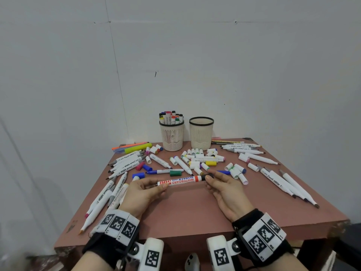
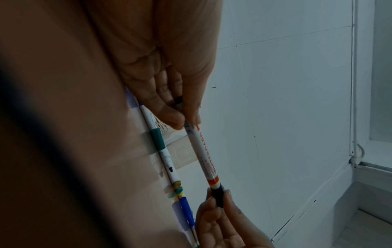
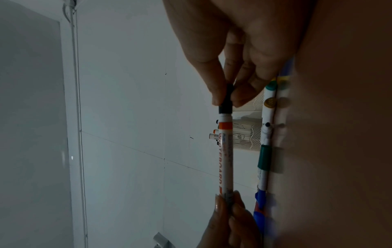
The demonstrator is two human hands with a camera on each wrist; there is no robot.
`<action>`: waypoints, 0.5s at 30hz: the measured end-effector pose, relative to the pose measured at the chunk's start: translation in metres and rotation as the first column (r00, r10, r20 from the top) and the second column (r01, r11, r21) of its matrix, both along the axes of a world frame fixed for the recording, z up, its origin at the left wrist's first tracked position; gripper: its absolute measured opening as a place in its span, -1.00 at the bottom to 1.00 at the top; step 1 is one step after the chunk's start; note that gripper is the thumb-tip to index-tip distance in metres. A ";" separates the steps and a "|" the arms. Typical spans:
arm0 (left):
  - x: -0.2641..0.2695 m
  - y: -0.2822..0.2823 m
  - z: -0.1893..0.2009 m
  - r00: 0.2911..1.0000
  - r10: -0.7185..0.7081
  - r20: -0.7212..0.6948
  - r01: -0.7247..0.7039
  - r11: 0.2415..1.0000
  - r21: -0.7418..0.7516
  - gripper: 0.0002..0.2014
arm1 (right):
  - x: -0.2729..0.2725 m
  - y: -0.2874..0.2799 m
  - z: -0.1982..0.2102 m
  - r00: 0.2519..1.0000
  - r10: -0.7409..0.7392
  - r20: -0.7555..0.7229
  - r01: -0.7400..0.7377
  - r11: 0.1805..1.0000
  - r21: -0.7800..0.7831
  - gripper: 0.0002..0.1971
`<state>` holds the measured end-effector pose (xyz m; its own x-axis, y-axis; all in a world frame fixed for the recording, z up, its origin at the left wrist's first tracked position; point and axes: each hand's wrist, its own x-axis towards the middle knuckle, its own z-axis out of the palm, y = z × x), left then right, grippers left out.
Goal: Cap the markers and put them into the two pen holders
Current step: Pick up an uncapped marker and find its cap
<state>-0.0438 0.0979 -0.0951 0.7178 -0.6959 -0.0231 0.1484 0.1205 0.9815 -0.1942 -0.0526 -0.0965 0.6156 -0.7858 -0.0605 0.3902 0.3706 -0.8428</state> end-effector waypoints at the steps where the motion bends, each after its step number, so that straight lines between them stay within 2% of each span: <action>1: 0.000 0.000 -0.001 1.000 0.008 0.021 -0.008 1.000 0.022 -0.84 | 0.000 0.000 -0.001 1.000 -0.008 -0.029 0.007 0.999 -0.033 -0.81; 7: -0.001 0.000 -0.002 0.997 0.007 0.080 -0.015 0.995 0.101 -0.88 | 0.002 -0.001 -0.006 0.989 -0.077 -0.123 0.057 0.985 -0.163 -0.79; 11: -0.009 0.001 0.003 0.998 -0.023 0.066 0.018 0.998 0.065 -0.96 | 0.003 0.000 -0.007 0.989 -0.090 -0.116 0.066 0.978 -0.199 -0.76; 15: -0.013 -0.001 0.006 1.000 -0.005 0.023 0.005 1.000 0.016 -0.86 | 0.005 -0.001 -0.010 0.985 -0.069 -0.158 0.028 0.969 -0.247 -0.82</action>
<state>-0.0566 0.0971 -0.0892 0.7145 -0.6994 -0.0174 0.1262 0.1044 0.9865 -0.1889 -0.0537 -0.1064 0.5737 -0.8181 0.0388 0.2520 0.1312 -0.9588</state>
